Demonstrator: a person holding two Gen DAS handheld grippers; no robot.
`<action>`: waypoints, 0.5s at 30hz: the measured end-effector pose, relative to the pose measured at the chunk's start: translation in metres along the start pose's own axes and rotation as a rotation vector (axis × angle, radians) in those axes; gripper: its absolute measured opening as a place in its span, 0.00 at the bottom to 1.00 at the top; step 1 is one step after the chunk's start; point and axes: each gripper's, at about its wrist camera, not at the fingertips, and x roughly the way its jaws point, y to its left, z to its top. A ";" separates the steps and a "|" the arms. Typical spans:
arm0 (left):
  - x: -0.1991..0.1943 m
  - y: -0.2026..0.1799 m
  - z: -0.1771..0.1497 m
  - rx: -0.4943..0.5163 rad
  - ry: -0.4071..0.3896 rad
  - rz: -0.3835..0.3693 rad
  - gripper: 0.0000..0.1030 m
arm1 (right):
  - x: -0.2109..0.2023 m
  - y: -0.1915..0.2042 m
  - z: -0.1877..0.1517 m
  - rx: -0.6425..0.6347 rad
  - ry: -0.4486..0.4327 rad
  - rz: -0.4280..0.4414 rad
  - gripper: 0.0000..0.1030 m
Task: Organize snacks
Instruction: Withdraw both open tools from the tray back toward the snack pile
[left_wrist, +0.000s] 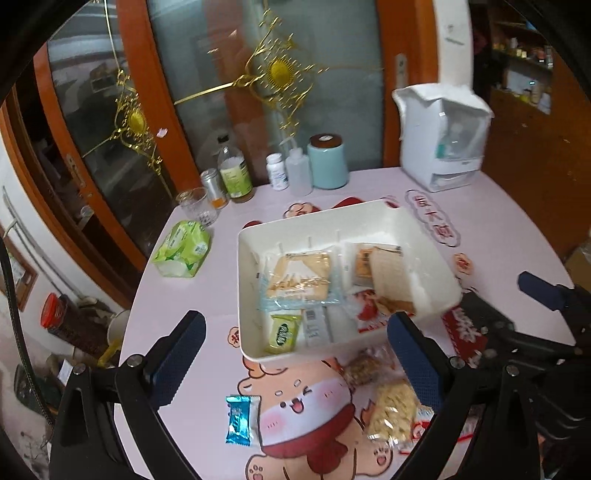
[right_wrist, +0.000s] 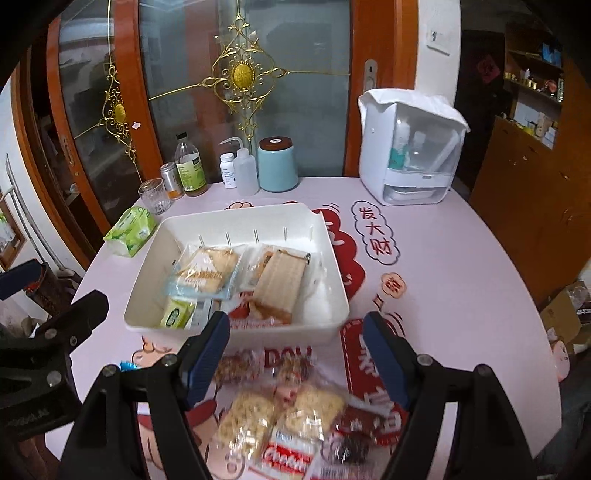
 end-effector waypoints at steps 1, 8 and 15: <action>-0.005 0.000 -0.002 0.003 -0.007 -0.008 0.96 | -0.007 0.001 -0.005 -0.001 -0.003 -0.007 0.73; -0.046 -0.001 -0.038 0.007 -0.035 -0.117 0.96 | -0.055 -0.002 -0.040 0.018 -0.022 -0.056 0.73; -0.069 -0.004 -0.069 0.013 -0.064 -0.170 0.96 | -0.081 -0.013 -0.068 0.043 -0.024 -0.096 0.73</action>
